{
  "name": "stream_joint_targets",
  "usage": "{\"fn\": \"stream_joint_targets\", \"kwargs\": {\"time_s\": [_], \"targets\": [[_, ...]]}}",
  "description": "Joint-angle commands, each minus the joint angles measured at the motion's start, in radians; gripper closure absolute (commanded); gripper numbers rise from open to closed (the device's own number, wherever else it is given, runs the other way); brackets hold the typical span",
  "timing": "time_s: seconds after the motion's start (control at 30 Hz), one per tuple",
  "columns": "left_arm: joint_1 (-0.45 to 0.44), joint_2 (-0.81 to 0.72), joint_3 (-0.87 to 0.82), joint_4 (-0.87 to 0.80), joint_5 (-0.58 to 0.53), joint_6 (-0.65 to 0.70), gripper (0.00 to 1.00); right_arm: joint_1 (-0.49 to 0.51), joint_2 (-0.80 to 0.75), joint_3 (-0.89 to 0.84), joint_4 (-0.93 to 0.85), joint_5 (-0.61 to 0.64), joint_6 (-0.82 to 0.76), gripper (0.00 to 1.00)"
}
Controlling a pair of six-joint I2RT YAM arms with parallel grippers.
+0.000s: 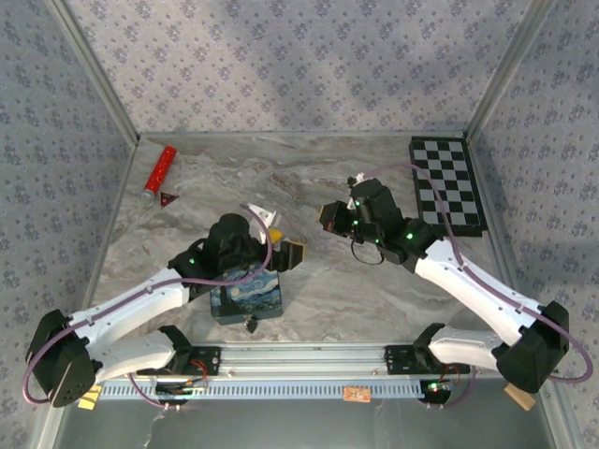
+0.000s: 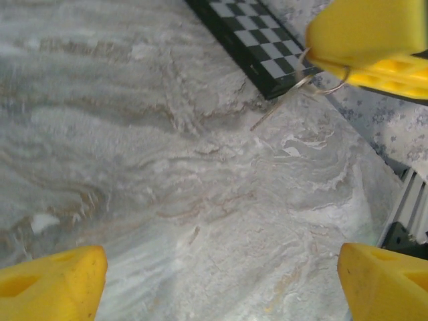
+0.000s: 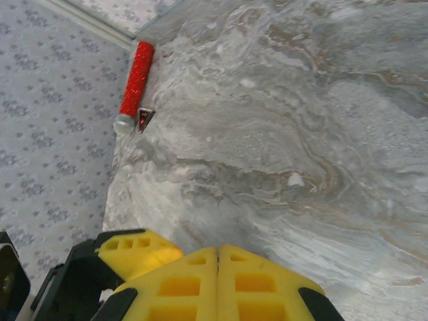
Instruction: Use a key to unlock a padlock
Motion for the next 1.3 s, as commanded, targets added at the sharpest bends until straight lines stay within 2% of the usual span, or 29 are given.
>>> {"fn": "stream_joint_targets", "kwargs": {"time_s": [0.0,0.1,0.2,0.3,0.37,0.53,0.67,0.73,0.9,1.27], "targets": [[0.000,-0.027,-0.031,0.158,0.043,0.211,0.12,0.026,0.008,0.055,-0.026,-0.042,-0.056,1.00],[0.002,-0.050,-0.098,0.284,0.083,0.336,0.13,0.044,0.005,0.069,-0.026,-0.042,-0.069,1.00],[0.011,-0.044,-0.098,0.293,0.131,0.434,0.15,0.060,0.004,0.090,-0.029,-0.056,-0.093,1.00],[0.015,-0.033,-0.091,0.311,0.166,0.483,0.28,0.078,0.004,0.107,-0.035,-0.065,-0.112,1.00],[0.017,-0.030,-0.091,0.339,0.159,0.497,0.37,0.090,0.001,0.113,-0.032,-0.076,-0.127,1.00],[0.018,-0.004,-0.062,0.328,0.136,0.533,0.42,0.112,-0.008,0.115,-0.026,-0.081,-0.152,1.00],[0.019,0.001,-0.054,0.325,0.145,0.545,0.59,0.120,-0.011,0.114,-0.022,-0.077,-0.162,1.00],[0.019,0.001,-0.053,0.332,0.148,0.546,0.64,0.122,-0.011,0.110,-0.015,-0.080,-0.164,1.00],[0.021,-0.005,-0.056,0.344,0.163,0.547,0.70,0.125,-0.004,0.108,-0.015,-0.087,-0.164,1.00],[0.024,-0.030,-0.056,0.317,0.163,0.557,0.91,0.126,0.003,0.095,-0.004,-0.072,-0.153,1.00]]}}
